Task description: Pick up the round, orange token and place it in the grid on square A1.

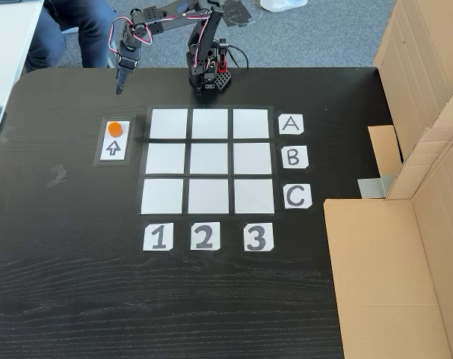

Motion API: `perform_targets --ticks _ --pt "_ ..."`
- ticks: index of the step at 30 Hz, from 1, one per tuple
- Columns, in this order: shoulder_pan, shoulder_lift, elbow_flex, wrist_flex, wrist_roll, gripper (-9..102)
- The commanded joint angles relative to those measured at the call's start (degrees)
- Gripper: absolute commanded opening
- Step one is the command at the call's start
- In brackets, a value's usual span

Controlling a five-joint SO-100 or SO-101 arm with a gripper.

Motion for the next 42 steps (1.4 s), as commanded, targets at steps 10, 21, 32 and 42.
perform_targets --ticks 10,21,32,42 --pt "-12.7 -11.0 -9.2 0.5 6.3 31" --pt "-18.4 -20.3 -12.4 0.0 11.9 30" --pt "-17.5 -26.2 -14.3 -1.4 14.4 32" --pt "-16.2 -31.4 -18.2 -2.3 16.1 33"
